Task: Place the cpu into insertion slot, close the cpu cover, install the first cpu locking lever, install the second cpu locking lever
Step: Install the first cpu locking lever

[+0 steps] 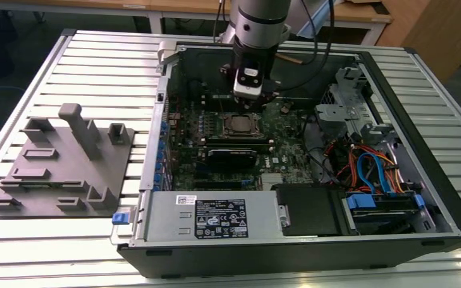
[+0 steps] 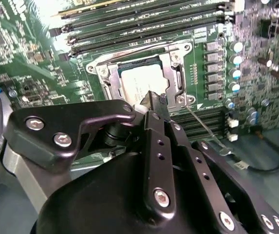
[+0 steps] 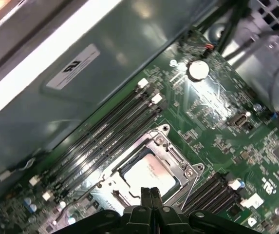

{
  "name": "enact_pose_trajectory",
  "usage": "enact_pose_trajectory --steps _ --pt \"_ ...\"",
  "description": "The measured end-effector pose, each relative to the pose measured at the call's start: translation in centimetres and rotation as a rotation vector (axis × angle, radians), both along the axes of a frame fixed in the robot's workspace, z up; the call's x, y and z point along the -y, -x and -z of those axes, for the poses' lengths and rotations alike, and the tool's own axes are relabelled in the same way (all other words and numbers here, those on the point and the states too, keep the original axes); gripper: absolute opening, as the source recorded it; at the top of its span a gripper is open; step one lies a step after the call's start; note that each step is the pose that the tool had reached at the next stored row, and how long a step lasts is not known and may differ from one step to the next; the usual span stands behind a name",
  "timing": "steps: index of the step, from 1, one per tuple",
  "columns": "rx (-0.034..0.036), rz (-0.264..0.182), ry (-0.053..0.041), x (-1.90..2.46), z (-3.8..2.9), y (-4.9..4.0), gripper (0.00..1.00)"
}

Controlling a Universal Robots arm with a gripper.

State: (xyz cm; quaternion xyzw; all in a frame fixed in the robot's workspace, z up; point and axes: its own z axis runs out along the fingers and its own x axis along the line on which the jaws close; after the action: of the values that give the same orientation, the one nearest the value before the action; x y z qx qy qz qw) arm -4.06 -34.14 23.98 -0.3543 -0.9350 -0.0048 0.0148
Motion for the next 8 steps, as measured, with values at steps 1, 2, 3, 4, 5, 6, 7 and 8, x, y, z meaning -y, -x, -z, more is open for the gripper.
enact_pose_trajectory --steps 1,2,3,4,5,6,7,8 --pt "0.0001 -0.015 -0.0001 0.00 0.01 0.00 0.10" --pt "0.0003 -0.030 -0.0002 0.00 0.02 0.00 0.10" --pt "0.0006 -0.042 -0.0003 0.00 0.03 0.00 0.10" --pt "0.0008 -0.052 -0.0004 0.00 0.03 0.00 0.10" --pt "0.0010 -0.057 -0.0003 0.00 0.03 0.00 0.10" --pt "0.0011 -0.058 -0.0003 0.00 0.03 0.00 0.10" --pt "0.0011 -0.058 -0.0004 0.00 0.03 0.00 0.10" --pt "0.0011 -0.058 -0.0004 0.00 0.03 0.00 0.10"
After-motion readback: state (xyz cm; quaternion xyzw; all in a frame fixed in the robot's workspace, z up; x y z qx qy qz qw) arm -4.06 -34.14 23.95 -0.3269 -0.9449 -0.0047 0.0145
